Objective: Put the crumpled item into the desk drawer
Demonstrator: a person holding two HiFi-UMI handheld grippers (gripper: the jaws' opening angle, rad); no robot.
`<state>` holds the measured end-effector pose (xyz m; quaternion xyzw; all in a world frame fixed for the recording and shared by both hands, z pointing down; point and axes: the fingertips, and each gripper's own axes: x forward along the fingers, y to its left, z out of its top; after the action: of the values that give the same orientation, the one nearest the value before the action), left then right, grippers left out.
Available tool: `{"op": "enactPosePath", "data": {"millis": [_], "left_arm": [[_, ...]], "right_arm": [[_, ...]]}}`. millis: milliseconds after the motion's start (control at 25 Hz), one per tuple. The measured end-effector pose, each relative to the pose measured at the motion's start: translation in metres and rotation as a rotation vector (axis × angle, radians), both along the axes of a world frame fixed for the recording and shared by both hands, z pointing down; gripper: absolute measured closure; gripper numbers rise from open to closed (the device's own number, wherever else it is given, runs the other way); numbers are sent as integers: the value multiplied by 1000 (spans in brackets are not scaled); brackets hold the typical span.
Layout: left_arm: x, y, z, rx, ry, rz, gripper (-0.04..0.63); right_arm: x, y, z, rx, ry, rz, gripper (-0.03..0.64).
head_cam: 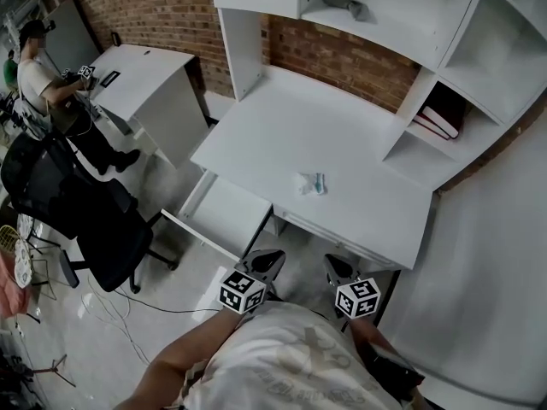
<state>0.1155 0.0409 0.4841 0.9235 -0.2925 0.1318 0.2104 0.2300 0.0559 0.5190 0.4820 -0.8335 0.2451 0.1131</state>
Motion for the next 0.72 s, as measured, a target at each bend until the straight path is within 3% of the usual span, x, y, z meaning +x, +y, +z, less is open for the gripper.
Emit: {"op": "enactPosePath", "data": {"millis": [720], "left_arm": [[-47, -58, -2, 10, 17, 1, 569]], "right_arm": [[-39, -46, 3, -22, 2, 45, 594]]}}
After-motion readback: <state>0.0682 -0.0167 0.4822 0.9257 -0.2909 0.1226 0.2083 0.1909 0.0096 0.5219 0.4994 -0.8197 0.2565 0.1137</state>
